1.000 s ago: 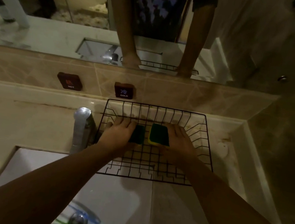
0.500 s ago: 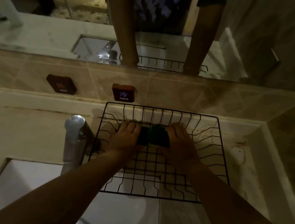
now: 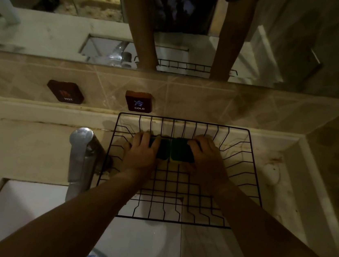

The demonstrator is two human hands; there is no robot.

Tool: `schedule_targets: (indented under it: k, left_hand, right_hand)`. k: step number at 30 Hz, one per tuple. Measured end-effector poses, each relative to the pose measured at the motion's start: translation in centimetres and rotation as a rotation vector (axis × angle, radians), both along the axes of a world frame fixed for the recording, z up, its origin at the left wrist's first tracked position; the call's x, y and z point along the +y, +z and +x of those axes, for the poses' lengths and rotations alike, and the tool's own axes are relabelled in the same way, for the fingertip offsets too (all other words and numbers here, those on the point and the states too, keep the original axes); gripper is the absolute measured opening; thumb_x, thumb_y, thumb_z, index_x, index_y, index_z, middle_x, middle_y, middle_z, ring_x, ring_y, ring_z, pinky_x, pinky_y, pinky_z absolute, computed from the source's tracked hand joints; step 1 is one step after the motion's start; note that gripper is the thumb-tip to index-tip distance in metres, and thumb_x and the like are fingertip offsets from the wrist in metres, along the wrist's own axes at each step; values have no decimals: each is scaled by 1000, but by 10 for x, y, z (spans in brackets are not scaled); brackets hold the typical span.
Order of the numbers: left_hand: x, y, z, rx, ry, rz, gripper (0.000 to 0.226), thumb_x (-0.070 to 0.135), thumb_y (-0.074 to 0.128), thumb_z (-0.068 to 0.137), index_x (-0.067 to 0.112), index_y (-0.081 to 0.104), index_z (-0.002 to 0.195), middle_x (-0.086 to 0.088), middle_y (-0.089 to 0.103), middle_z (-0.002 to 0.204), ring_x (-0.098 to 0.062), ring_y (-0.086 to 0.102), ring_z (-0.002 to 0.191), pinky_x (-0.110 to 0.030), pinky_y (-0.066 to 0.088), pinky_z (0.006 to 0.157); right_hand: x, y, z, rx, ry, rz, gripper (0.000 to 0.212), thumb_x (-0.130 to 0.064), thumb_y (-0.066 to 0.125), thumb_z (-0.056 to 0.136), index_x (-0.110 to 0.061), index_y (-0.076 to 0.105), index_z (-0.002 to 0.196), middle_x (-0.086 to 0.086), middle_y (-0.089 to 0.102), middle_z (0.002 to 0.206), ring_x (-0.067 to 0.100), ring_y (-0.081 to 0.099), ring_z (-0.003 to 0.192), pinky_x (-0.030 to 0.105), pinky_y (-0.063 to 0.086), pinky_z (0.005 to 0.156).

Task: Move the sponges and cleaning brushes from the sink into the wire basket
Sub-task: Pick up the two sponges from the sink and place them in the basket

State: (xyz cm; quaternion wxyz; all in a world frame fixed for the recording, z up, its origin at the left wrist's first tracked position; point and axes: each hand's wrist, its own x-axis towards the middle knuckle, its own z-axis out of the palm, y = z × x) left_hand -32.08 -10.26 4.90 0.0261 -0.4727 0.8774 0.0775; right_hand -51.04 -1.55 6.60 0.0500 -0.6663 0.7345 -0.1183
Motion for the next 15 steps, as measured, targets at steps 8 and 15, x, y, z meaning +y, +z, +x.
schedule_targets:
  k: [8,15]
  left_hand:
    - [-2,-1,0,31,0,0,61,29,55,93,17,33,149,-16,38,148,-37,31,139,-58,39,102]
    - [-3,0,2,44,-4,25,72,43,58,91,19,28,152,-13,34,152,-34,26,141,-56,32,107]
  right_hand:
    - [1,1,2,-12,-28,21,49,-35,53,84,-6,56,123,17,54,126,35,47,119,47,45,96]
    - [-1,-3,3,-20,-40,-11,51,-34,69,83,-4,58,122,18,56,122,35,51,114,47,48,91]
